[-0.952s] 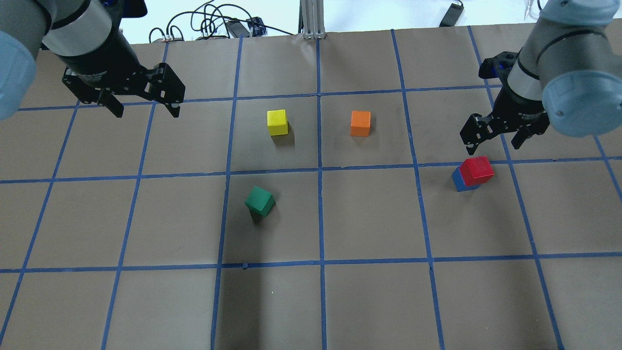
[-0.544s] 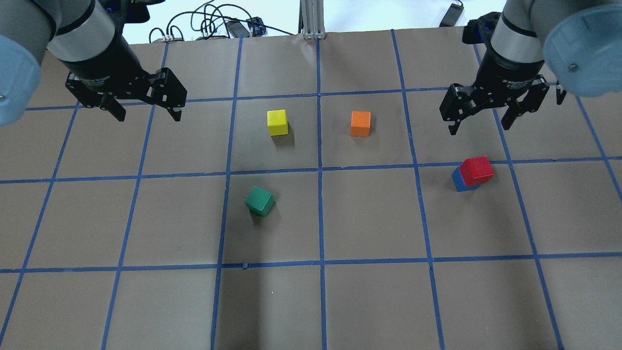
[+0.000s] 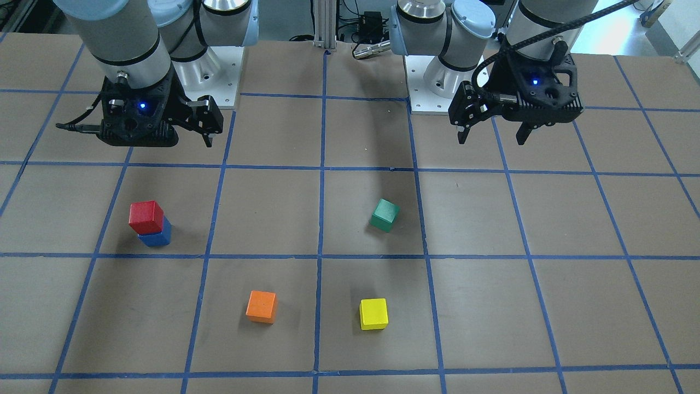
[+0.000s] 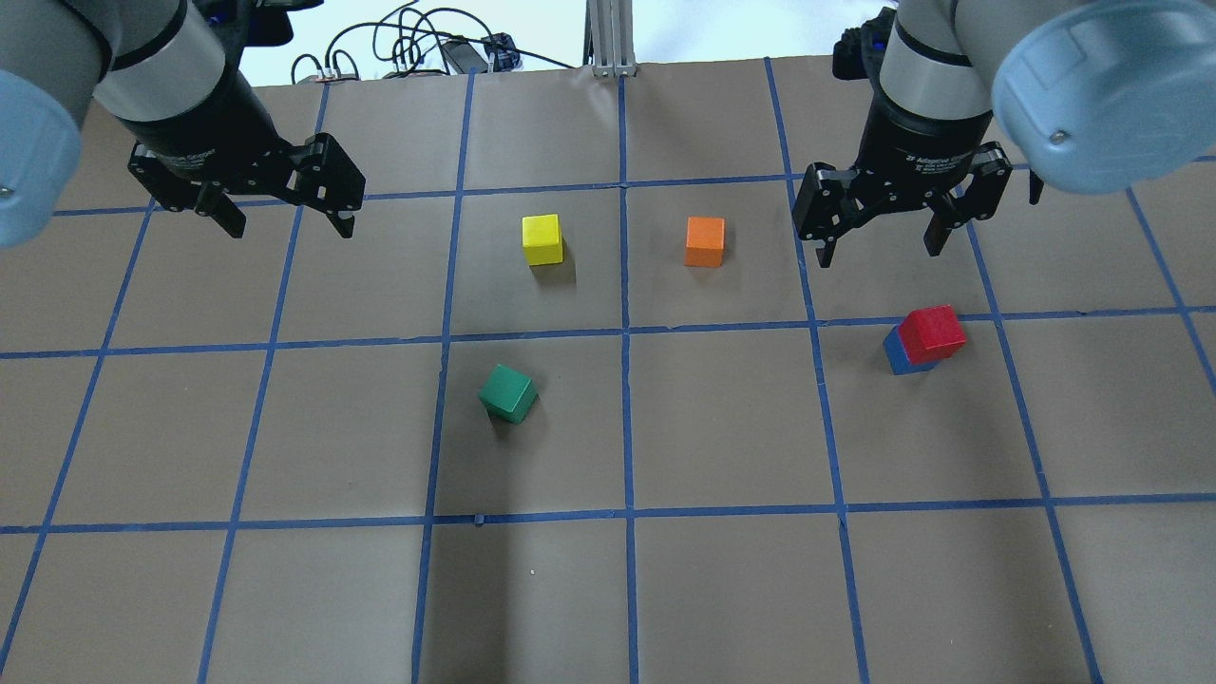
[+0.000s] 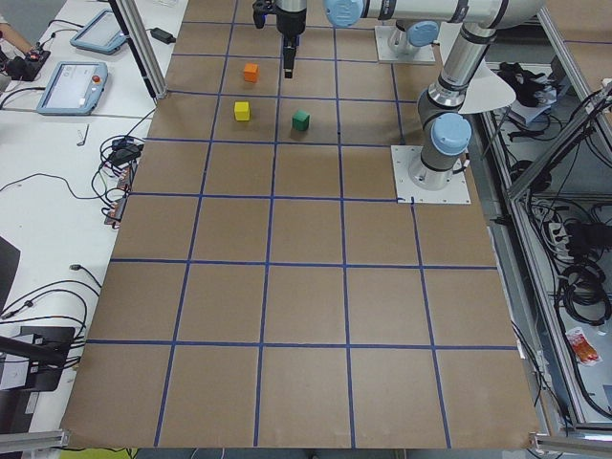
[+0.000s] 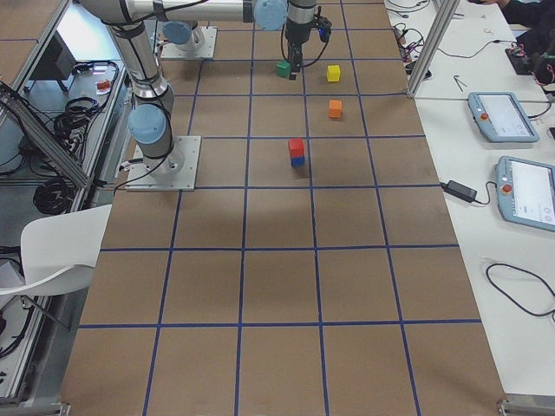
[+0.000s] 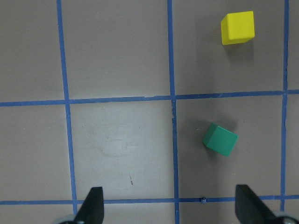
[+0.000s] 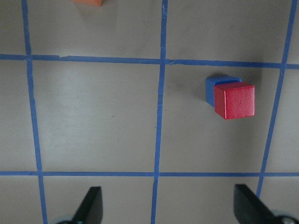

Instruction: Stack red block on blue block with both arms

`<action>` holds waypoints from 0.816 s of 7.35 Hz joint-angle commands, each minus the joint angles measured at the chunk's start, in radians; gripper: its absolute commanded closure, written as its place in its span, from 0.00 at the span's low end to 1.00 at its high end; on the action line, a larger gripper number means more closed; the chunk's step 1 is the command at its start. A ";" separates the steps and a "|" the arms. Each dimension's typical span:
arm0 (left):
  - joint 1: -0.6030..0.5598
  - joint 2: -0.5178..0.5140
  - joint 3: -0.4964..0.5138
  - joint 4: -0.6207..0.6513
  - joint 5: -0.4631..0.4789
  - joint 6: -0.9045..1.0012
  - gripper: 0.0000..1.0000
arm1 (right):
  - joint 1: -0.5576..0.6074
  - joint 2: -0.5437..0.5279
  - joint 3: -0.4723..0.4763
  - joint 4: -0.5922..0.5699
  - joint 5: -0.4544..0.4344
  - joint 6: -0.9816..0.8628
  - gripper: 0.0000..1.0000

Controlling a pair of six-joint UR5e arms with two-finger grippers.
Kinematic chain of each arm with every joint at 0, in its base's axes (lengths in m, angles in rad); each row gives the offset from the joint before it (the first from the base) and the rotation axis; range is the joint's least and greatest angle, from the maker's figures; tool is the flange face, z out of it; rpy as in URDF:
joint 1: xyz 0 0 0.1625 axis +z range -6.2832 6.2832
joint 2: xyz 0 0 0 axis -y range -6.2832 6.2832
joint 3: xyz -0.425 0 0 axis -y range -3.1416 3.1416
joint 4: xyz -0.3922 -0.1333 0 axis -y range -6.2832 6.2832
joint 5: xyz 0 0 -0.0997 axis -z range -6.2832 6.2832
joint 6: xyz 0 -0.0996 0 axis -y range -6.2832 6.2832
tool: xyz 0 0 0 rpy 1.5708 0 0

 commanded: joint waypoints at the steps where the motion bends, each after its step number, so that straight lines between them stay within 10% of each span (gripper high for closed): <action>1: 0.000 0.000 0.000 -0.001 0.000 0.000 0.00 | -0.032 -0.001 -0.005 0.026 0.007 0.001 0.00; 6: 0.000 -0.001 -0.002 -0.001 0.002 0.000 0.00 | -0.024 -0.003 -0.057 0.023 0.006 0.015 0.00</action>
